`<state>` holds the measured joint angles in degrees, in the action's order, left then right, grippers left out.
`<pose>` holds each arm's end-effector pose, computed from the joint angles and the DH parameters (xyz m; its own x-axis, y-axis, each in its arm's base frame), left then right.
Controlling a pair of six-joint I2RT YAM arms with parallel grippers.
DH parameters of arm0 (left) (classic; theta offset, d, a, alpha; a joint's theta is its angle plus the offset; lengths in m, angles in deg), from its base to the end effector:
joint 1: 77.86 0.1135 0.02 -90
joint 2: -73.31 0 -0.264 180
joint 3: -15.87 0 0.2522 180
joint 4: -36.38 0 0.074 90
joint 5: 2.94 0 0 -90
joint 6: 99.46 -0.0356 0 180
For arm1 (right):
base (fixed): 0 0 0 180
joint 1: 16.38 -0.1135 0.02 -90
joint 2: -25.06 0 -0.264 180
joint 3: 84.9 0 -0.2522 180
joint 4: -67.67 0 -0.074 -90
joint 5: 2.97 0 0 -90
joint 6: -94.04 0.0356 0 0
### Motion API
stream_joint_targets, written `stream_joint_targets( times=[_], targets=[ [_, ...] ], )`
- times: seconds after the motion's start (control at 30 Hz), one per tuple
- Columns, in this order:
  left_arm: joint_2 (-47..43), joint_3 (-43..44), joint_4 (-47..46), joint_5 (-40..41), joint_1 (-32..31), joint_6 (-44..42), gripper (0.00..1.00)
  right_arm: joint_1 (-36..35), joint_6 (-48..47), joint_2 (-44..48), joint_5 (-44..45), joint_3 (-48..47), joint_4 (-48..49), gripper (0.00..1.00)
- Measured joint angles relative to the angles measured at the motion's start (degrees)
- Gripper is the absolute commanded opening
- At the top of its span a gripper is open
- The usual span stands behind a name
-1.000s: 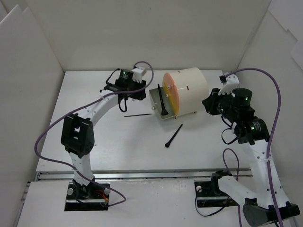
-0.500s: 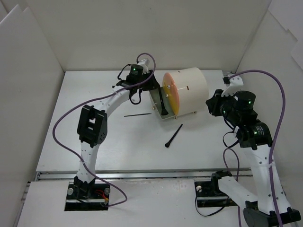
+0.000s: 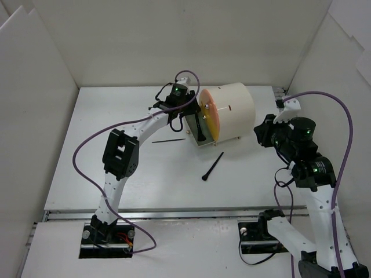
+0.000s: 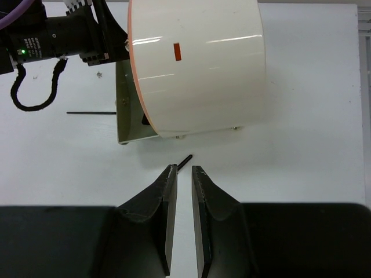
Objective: Organize the makeup
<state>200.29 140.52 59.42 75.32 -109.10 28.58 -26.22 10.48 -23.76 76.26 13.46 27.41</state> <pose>0.4487 -0.2806 0.2675 -0.6983 -0.2821 -0.6579 0.2980 0.7211 -0.6254 0.1626 0.0350 0.4348 -0.1661 0.0830 -0.9826 -0.3339 0.9328 0.1353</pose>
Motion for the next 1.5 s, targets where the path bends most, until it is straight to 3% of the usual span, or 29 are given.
stream_joint_targets(
  times=[0.43, 0.83, 1.1, 1.5],
  targets=[
    [5.66, 4.46, 4.35, 4.68, -0.52, 2.93, 0.33, 0.00, -0.33, 2.36, 0.55, 0.90, -1.79, 0.16],
    [6.78, 5.53, 4.70, 2.95, -0.96, 4.37, 0.00, 0.00, -1.44, 2.45, 1.79, 0.92, -2.49, 0.16],
    [3.98, 1.84, 4.98, 1.01, -1.14, 4.42, 0.00, 0.02, -1.88, 2.43, 1.79, 0.92, -2.51, 0.16],
    [3.96, 7.17, 11.52, -2.60, -1.25, 3.91, 0.01, 0.02, -1.84, 2.45, 1.70, 0.92, -2.51, 0.16]
  ],
)
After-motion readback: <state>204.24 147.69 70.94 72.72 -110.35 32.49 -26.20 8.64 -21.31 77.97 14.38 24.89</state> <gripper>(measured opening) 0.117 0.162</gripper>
